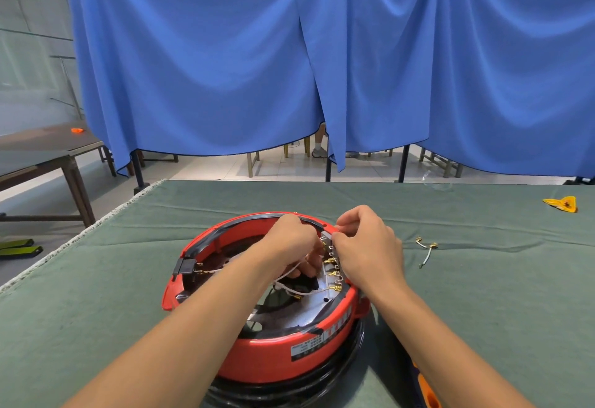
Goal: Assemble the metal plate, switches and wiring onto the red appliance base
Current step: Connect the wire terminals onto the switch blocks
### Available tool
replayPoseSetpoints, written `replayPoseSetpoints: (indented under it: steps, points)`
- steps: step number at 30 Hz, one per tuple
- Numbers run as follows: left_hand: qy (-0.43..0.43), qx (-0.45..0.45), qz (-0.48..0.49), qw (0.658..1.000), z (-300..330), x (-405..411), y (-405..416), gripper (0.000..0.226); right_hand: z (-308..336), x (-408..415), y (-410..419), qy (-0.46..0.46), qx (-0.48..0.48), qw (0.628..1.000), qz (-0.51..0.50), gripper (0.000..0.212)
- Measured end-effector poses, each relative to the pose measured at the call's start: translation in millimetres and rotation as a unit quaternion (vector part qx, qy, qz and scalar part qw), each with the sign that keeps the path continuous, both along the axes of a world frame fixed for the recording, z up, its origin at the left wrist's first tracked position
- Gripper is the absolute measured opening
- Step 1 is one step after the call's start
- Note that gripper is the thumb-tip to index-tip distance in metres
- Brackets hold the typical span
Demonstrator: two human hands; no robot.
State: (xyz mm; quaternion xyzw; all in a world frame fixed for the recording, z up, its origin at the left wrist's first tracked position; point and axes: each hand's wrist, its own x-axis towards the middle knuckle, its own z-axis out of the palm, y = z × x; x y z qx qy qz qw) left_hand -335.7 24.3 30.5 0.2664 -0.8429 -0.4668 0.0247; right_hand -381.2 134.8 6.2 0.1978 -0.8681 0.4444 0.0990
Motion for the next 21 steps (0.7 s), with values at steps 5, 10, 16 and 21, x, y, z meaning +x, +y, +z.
replayPoseSetpoints:
  steps: [5, 10, 16, 21]
  points:
    - [0.034, -0.079, 0.017, 0.996, -6.7, -4.8, -3.6, 0.013, 2.4, -4.8, 0.0, -0.063, -0.068, 0.994, 0.050, 0.017]
    - [0.070, -0.173, 0.052, 0.981, -7.3, -0.3, -11.1, 0.017, 1.0, -35.1, 32.5, -0.032, -0.011, 0.996, -0.081, 0.015]
    - [0.177, -0.324, 0.041, 0.928, -2.4, 7.2, -4.0, 0.020, -30.8, -57.3, 73.8, -0.036, 0.238, 0.954, -0.181, 0.032]
    - [0.183, -0.369, -0.014, 0.911, -6.3, 4.3, 0.3, 0.022, -32.5, -60.6, 74.2, -0.019, 0.264, 0.946, -0.189, 0.025]
